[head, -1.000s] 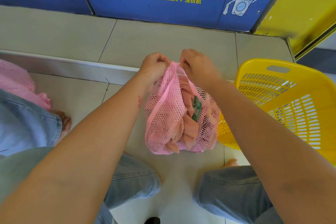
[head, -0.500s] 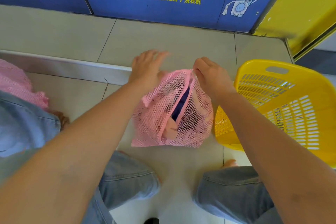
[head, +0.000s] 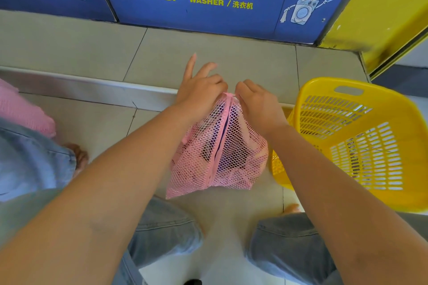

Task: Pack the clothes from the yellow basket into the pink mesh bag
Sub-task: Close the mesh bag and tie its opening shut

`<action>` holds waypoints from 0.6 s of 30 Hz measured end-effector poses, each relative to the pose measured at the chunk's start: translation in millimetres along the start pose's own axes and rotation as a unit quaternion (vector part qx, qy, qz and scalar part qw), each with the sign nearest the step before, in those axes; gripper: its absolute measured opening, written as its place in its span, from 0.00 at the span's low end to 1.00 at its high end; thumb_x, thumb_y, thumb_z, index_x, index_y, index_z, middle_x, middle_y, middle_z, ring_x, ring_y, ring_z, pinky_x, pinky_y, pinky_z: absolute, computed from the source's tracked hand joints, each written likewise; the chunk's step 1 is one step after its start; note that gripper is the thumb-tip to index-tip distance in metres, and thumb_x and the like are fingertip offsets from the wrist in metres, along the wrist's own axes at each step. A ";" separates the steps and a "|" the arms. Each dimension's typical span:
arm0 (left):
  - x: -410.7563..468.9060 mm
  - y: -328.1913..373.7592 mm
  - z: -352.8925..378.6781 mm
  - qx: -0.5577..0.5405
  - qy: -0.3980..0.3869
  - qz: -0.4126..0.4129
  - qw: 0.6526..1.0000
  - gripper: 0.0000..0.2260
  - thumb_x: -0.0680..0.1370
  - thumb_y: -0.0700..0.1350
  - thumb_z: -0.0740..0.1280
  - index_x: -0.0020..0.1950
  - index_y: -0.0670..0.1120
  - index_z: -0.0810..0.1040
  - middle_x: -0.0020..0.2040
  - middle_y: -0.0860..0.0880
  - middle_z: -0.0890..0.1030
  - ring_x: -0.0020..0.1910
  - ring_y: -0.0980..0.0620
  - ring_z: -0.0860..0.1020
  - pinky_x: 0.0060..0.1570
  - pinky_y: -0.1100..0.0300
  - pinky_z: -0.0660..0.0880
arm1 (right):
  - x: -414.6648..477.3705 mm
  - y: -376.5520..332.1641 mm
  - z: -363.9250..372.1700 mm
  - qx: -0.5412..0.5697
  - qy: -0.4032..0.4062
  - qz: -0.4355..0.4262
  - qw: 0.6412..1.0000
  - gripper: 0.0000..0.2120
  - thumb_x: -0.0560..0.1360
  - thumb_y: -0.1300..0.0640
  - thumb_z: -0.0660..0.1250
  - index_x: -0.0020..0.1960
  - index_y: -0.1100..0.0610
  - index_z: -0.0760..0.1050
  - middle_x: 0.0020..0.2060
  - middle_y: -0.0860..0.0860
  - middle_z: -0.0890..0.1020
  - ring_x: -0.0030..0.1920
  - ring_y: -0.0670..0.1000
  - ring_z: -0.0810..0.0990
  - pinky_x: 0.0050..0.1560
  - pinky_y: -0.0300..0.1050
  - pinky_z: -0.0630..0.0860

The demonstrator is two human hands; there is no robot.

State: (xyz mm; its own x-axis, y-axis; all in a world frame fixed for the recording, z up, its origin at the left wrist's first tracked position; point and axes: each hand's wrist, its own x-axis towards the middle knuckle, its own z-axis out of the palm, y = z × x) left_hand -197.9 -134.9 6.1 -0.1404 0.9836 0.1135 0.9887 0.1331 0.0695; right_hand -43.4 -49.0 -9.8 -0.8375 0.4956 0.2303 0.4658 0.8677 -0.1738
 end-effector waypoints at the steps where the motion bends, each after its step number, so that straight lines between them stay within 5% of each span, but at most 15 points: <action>1: -0.4 -4.7 -0.8 0.002 0.001 -0.002 1.000 0.08 0.81 0.47 0.64 0.55 0.49 0.82 0.59 0.52 0.82 0.78 0.44 0.63 0.76 0.37 0.39 | -1.2 0.4 -0.4 -0.002 -0.003 0.006 1.000 0.08 0.74 0.68 0.66 0.49 0.58 0.71 0.43 0.54 0.77 0.39 0.54 0.74 0.34 0.43 0.63; 9: -23.1 -42.1 7.6 0.013 -0.042 -0.150 0.988 0.08 0.81 0.47 0.66 0.57 0.50 0.81 0.60 0.51 0.82 0.74 0.43 0.64 0.75 0.33 0.42 | -11.2 9.2 6.9 0.021 -0.009 0.044 0.999 0.07 0.75 0.69 0.63 0.49 0.60 0.71 0.44 0.56 0.76 0.42 0.58 0.76 0.35 0.44 0.62; 13: -14.5 -17.2 12.3 -0.062 -0.086 -0.101 0.989 0.24 0.81 0.50 0.65 0.76 0.57 0.65 0.77 0.52 0.68 0.78 0.46 0.59 0.75 0.34 0.44 | -7.1 6.1 6.5 0.035 0.012 0.028 0.999 0.03 0.77 0.67 0.62 0.48 0.60 0.71 0.43 0.56 0.76 0.41 0.58 0.75 0.33 0.45 0.66; 18: -1.3 11.7 10.1 -0.083 -0.047 -0.070 0.993 0.17 0.82 0.48 0.64 0.71 0.56 0.72 0.75 0.50 0.69 0.76 0.45 0.62 0.76 0.39 0.50 | -14.1 5.2 3.9 0.059 0.029 -0.004 0.998 0.02 0.79 0.62 0.61 0.49 0.61 0.71 0.43 0.56 0.75 0.42 0.59 0.75 0.33 0.45 0.66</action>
State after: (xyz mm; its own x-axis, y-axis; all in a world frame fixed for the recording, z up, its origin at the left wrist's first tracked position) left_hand -185.6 -133.4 -3.2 -0.2631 0.9648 -0.0015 0.9361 0.2556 0.2417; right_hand -30.3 -51.6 -17.7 -0.8215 0.4930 0.2864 0.4195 0.8629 -0.2819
